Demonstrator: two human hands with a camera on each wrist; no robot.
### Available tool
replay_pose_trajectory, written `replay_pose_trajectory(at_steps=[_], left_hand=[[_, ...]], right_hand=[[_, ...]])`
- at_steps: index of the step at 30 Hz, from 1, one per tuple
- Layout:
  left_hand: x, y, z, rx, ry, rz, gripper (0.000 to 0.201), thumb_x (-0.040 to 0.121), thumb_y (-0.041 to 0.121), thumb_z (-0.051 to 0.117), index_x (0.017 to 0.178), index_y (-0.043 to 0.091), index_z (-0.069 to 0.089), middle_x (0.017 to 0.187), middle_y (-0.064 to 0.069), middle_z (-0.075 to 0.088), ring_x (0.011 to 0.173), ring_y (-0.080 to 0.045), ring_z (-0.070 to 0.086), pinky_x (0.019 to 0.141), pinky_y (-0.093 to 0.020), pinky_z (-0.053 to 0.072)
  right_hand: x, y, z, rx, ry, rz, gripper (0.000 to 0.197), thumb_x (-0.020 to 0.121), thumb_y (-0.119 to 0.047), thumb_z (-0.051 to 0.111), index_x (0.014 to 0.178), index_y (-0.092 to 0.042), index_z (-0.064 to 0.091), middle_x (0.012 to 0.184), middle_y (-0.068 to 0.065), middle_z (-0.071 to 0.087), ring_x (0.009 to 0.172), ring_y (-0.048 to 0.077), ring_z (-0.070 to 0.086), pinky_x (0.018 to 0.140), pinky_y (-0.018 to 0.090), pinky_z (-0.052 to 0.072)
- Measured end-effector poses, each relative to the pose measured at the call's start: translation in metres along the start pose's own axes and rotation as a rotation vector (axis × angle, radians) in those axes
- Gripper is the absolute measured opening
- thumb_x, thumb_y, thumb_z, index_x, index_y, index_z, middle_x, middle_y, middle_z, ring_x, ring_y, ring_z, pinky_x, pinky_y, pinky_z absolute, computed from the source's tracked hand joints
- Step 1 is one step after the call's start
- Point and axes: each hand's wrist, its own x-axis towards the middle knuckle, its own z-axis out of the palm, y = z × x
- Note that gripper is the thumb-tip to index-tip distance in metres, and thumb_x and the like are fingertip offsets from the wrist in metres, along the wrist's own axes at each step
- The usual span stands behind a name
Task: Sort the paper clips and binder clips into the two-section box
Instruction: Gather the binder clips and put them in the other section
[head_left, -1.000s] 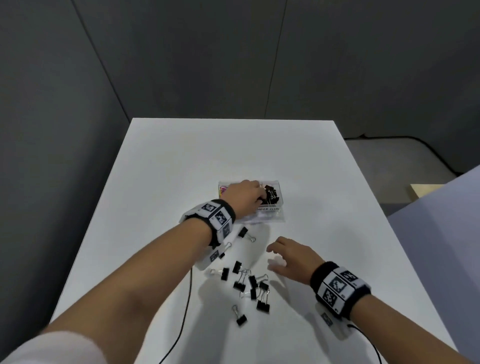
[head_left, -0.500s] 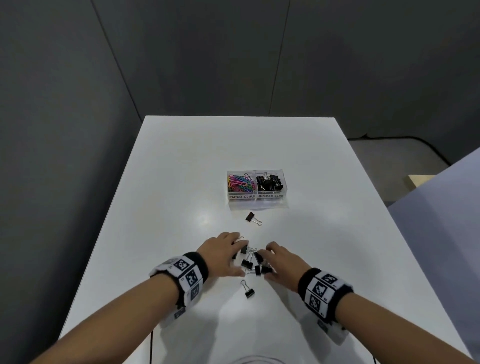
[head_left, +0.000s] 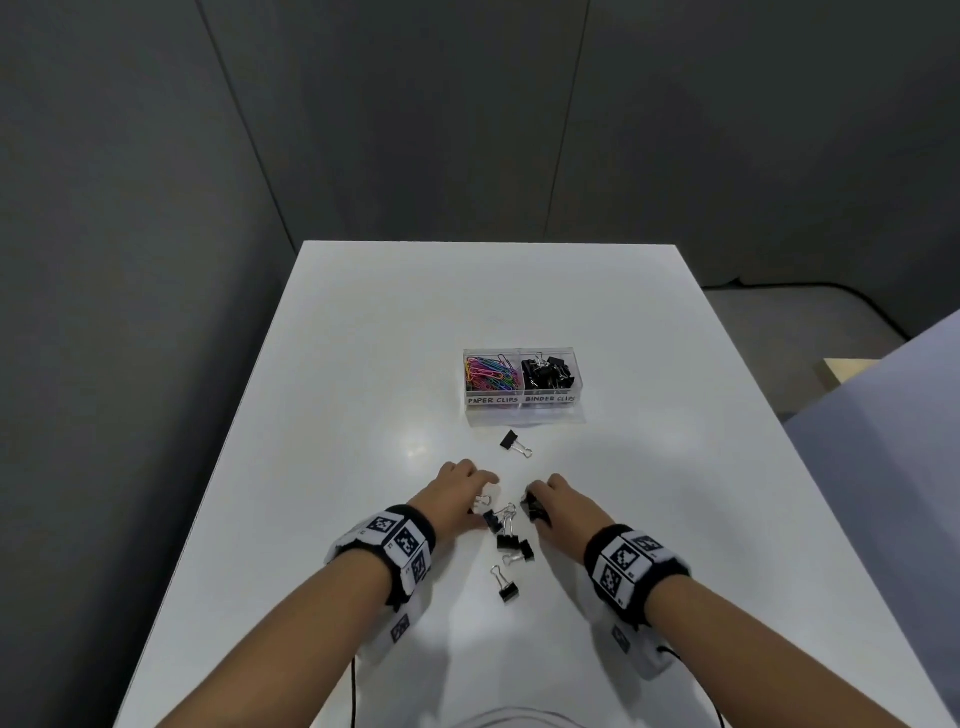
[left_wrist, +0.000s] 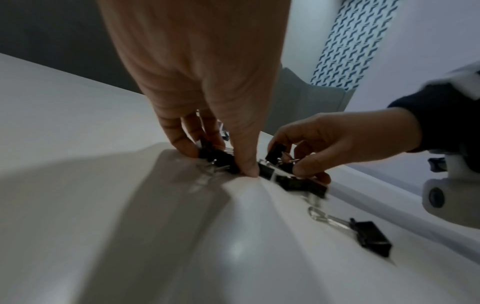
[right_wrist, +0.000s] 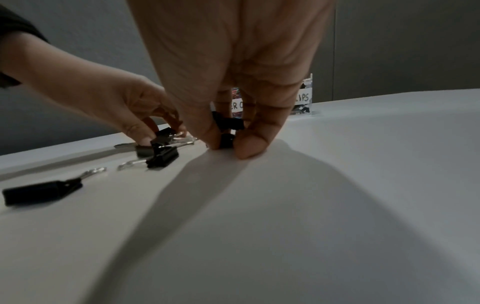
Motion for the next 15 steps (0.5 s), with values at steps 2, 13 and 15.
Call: replay_pose_trajectory(at_steps=[2, 13, 15], left_hand=[[0.001, -0.003, -0.001, -0.027, -0.014, -0.013, 0.054, 0.086, 0.025, 0.064, 0.134, 0.015, 0.043, 0.131, -0.010, 0.043, 0.123, -0.025, 0.037, 0.102, -0.030, 0.036], [-0.001, -0.005, -0.009, -0.024, 0.005, -0.005, 0.037, 0.090, 0.037, 0.056, 0.116, 0.011, 0.052, 0.117, -0.007, 0.049, 0.111, -0.023, 0.045, 0.093, -0.030, 0.039], [-0.004, -0.005, -0.013, 0.016, -0.049, 0.020, 0.053, 0.085, 0.040, 0.062, 0.128, 0.014, 0.045, 0.124, -0.007, 0.046, 0.116, -0.023, 0.042, 0.097, -0.031, 0.039]], right_hand=[[0.002, -0.001, 0.000, -0.010, 0.009, 0.003, 0.029, 0.093, -0.015, 0.043, 0.120, -0.004, 0.047, 0.122, 0.017, 0.043, 0.081, 0.032, 0.056, 0.072, 0.035, 0.045], [0.009, 0.005, 0.002, 0.013, 0.021, -0.002, 0.026, 0.091, -0.006, 0.042, 0.117, -0.005, 0.045, 0.120, 0.014, 0.046, 0.074, 0.021, 0.044, 0.068, 0.033, 0.039], [0.009, 0.005, 0.001, 0.004, 0.016, 0.002, 0.027, 0.093, -0.009, 0.041, 0.120, -0.008, 0.045, 0.119, 0.013, 0.046, 0.079, 0.026, 0.051, 0.074, 0.036, 0.044]])
